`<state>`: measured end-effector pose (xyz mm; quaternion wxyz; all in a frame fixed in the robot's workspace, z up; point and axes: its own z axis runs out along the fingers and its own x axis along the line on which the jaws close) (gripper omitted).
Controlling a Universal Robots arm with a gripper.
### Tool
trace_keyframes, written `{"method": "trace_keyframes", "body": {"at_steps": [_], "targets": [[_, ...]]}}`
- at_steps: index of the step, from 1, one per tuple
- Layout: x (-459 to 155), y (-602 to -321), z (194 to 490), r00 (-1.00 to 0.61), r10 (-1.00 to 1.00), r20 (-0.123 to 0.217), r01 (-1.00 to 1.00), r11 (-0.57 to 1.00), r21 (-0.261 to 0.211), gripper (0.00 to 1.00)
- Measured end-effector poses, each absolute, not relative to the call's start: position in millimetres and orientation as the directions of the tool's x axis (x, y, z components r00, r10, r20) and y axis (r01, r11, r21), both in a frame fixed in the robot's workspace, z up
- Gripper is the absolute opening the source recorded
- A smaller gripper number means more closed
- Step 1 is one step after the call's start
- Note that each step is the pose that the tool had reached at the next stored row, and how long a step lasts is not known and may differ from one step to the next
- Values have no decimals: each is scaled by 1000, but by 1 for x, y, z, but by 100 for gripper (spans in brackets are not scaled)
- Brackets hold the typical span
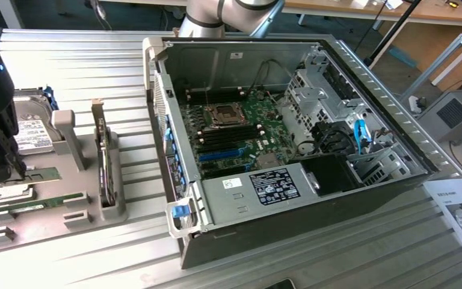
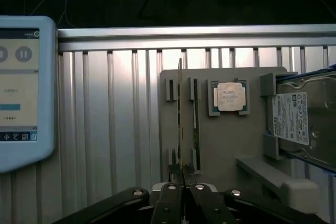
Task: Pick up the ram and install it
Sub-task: 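Pick up the ram and move it above insertion slot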
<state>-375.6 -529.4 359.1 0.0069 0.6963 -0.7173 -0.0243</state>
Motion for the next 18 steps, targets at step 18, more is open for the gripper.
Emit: {"method": "trace_keyframes", "body": {"at_steps": [18], "targets": [[-376, -529, 399, -30, -999, -24, -999, 29, 44, 12]]}}
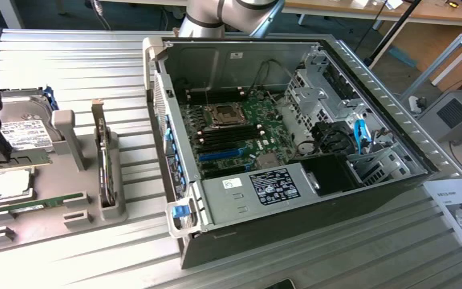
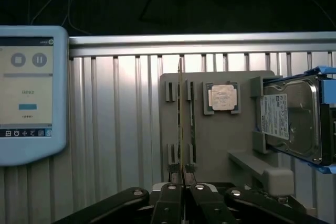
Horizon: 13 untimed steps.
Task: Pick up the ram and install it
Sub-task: 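Pick up the ram and move it above insertion slot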
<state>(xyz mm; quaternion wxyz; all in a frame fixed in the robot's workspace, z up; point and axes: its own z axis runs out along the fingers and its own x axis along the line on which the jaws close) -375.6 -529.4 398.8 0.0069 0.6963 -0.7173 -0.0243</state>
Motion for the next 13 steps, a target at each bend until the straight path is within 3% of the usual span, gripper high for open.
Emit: {"method": "trace_keyframes", "body": {"at_steps": [13], "targets": [[-376, -529, 414, -30, -999, -24, -999, 29, 44, 12]]}}
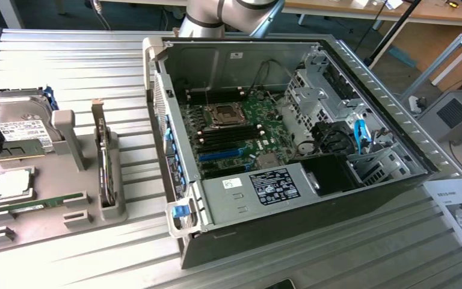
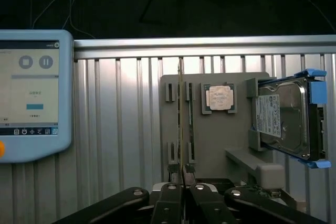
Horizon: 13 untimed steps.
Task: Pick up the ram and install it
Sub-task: 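Pick up the ram and move it above insertion slot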
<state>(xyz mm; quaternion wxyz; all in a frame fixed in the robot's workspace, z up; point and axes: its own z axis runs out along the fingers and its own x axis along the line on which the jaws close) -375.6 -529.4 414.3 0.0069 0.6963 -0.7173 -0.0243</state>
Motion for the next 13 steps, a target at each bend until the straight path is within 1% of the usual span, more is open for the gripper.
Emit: {"method": "trace_keyframes", "body": {"at_steps": [13], "targets": [[-366, -529, 414, -30, -999, -24, -999, 29, 44, 12]]}}
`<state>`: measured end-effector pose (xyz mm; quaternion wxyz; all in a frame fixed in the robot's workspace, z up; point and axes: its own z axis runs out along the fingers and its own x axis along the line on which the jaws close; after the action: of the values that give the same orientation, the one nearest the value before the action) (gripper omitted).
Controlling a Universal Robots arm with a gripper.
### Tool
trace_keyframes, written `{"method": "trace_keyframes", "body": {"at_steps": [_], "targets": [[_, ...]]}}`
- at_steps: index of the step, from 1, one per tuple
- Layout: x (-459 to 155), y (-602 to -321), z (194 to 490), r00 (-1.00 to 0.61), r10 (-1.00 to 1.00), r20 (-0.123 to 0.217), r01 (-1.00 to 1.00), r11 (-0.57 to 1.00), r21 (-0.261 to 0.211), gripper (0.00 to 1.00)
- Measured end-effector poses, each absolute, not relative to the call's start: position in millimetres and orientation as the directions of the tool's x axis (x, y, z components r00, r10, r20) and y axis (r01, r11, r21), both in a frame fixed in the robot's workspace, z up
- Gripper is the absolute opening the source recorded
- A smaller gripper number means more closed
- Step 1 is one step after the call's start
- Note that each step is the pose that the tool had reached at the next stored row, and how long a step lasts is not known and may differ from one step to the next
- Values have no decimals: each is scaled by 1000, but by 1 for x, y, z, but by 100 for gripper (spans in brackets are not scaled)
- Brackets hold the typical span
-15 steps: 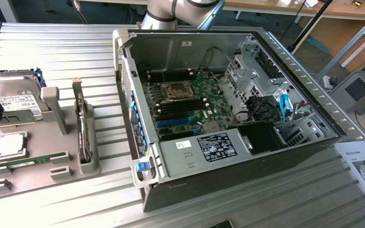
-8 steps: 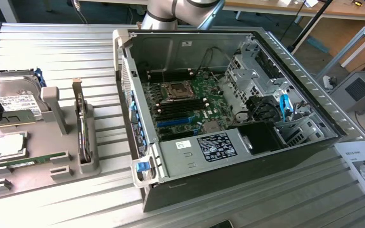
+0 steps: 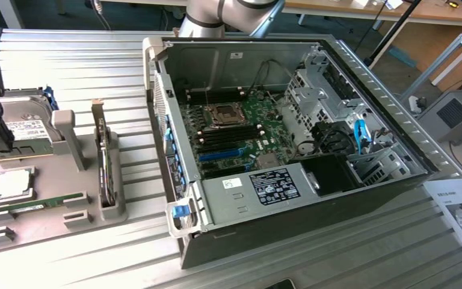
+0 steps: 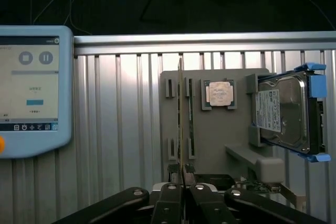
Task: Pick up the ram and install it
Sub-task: 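Pick up the ram and move it above insertion slot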
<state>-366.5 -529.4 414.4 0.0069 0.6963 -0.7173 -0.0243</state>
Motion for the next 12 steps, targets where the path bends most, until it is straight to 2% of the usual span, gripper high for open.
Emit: {"method": "trace_keyframes", "body": {"at_steps": [12], "targets": [[-326, -529, 415, -30, -999, -24, -999, 29, 45, 12]]}}
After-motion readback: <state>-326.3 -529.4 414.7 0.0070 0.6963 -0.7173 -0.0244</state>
